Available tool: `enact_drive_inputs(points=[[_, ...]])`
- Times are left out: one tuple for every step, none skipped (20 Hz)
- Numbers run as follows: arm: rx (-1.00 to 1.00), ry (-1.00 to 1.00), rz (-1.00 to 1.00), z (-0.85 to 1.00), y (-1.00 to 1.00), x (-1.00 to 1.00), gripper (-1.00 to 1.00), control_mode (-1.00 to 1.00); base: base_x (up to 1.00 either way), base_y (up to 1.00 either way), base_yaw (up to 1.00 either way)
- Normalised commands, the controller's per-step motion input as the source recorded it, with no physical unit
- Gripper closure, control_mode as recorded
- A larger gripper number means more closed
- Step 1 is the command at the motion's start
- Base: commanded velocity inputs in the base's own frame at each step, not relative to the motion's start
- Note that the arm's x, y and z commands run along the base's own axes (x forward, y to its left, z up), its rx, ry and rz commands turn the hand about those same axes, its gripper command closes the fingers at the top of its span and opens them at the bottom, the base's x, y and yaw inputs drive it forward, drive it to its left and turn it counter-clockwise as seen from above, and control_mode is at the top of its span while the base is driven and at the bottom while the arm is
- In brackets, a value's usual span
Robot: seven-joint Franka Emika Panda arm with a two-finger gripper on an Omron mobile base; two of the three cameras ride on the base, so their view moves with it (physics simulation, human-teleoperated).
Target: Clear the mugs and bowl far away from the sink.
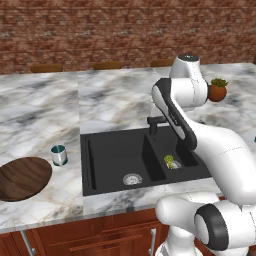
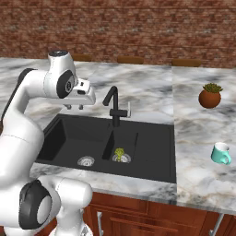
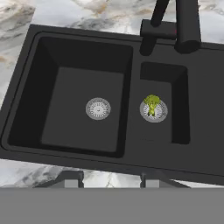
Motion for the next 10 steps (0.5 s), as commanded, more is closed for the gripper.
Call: enact_drive_inputs(points=[[0.00, -0.01, 0.00, 0.00, 0.00, 0.00, -1.00, -1.00, 0.00, 0.00, 0.00], [0.00, -0.02, 0.00, 0.00, 0.00, -0.14, -1.00, -1.00, 0.00, 0.00, 0.00], [0.00, -0.05, 0.00, 0.00, 0.00, -0.39, -1.00, -1.00, 0.00, 0.00, 0.00], [0.00, -0.20, -0.01, 0.00, 0.00, -0.89, -1.00, -1.00, 0.00, 0.00, 0.00], [0.00, -0.16, -0.05, 0.00, 0.00, -0.86, -1.00, -1.00, 0.00, 0.00, 0.00], [0.00, -0.17, -0.06, 0.00, 0.00, -0.90, -1.00, -1.00, 0.00, 0.00, 0.00], [0.03, -0.17, -0.06, 0.00, 0.16, -0.89, -1.00, -1.00, 0.00, 0.00, 0.00], [0.02, -0.08, -0.09, 0.00, 0.17, -0.91, -1.00, -1.00, 0.00, 0.00, 0.00], [0.00, -0.09, -0.08, 0.00, 0.16, -0.84, -1.00, -1.00, 0.00, 0.00, 0.00], [0.00, -0.05, -0.06, 0.00, 0.19, -0.76, -1.00, -1.00, 0.00, 0.00, 0.00]])
